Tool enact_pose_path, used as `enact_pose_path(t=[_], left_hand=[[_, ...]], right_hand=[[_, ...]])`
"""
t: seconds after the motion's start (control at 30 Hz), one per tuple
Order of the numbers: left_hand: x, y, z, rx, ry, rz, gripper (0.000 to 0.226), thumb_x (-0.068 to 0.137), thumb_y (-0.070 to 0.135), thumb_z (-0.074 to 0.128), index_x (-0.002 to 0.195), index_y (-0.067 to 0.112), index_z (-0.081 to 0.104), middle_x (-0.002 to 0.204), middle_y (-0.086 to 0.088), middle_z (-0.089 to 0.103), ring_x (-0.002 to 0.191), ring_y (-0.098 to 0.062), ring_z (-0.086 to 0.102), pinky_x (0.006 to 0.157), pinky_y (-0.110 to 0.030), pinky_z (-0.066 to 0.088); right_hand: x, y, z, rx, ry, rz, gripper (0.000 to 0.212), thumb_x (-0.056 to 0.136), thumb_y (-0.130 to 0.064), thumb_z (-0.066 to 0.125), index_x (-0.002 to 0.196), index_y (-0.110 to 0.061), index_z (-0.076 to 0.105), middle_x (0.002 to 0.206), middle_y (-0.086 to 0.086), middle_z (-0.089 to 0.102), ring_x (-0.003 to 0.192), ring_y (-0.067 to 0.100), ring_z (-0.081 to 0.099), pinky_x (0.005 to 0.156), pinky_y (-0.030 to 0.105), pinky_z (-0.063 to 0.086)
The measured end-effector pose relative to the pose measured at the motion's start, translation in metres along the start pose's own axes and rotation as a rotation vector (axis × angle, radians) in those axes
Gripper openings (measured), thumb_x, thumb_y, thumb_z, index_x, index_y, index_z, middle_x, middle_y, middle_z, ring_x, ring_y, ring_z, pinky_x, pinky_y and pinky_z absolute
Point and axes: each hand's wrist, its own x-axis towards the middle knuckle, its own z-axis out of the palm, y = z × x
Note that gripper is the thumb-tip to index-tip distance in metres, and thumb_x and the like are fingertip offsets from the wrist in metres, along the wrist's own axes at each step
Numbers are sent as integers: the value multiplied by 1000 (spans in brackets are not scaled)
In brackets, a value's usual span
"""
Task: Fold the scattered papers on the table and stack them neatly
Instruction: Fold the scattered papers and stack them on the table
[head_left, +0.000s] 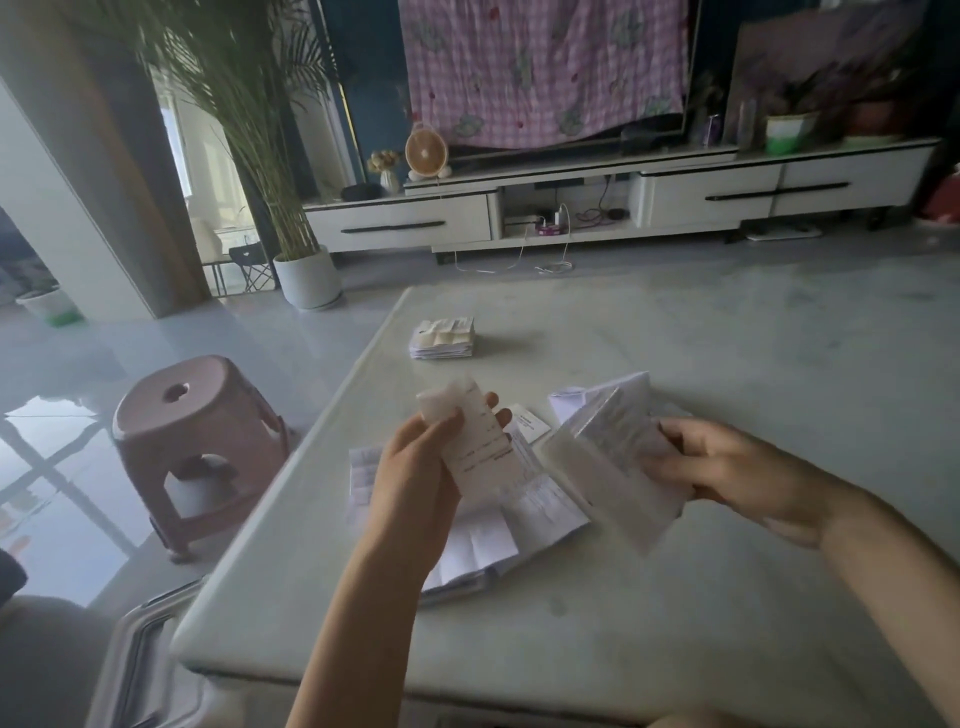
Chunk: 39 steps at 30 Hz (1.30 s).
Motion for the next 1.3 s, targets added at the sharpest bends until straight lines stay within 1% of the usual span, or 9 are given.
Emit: enact_pose_path(t=[0.2,0.33,0.5,0.6,0.7,0.93,1.1,1.2,1.3], left_hand=[[0,-8,19,-62,-28,-141,24,91,20,51,85,11,72,76,-5,72,65,-15,69,61,-28,56],[4,-19,35,50,-60,-75,31,83,34,59,95,8,72,97,-17,69,89,-34,66,83,-49,53],[18,-42,42,528,166,333,21,90,17,60,71,24,65,76,-6,60,67,-20,55,53,-22,46],[20,-50,47,676,189,398,41,85,14,65,117,37,52,107,-1,62,95,-17,59,83,-27,48],[13,-57,46,510,151,243,83,79,18,73,143,29,22,102,-2,66,92,-17,66,84,-32,53],[1,-53,45,160,-72,-98,11,81,12,65,85,2,65,68,-14,66,56,-23,64,44,-28,49],[5,-52,37,112,59,-101,9,88,10,57,88,6,64,76,-12,69,63,-21,68,59,-32,56],[9,-55,37,130,100,-129,6,88,9,57,89,7,63,72,-9,70,61,-21,67,56,-33,56],[7,-61,41,143,121,-197,6,89,8,56,88,7,62,72,-11,66,64,-25,63,61,-37,53]], right_hand=[[18,-14,24,30,453,-201,10,91,-6,54,86,-15,55,85,7,65,70,16,60,59,38,53],[34,-11,52,17,409,-256,7,93,-9,51,93,-16,55,84,2,66,70,11,65,53,29,53],[35,-1,64,248,353,-248,30,98,-28,36,101,-10,60,84,13,62,72,15,63,58,31,54],[37,8,62,203,318,-271,22,95,-24,43,107,-12,57,83,2,64,72,12,63,60,26,53],[35,20,61,122,360,-336,30,95,-7,45,124,-15,41,108,-5,61,92,-3,62,73,13,48],[21,27,61,21,370,-369,30,97,-15,42,122,-28,34,102,-1,64,83,8,65,62,25,52],[18,28,31,-280,379,-391,16,93,-18,53,108,-23,54,76,-11,60,66,-4,56,65,13,44],[32,33,-18,-575,610,-358,13,84,-10,63,96,-9,67,88,2,66,76,2,57,74,16,45],[45,42,-55,-927,435,1,35,85,-19,62,120,-17,59,119,4,59,112,24,51,96,33,39]])
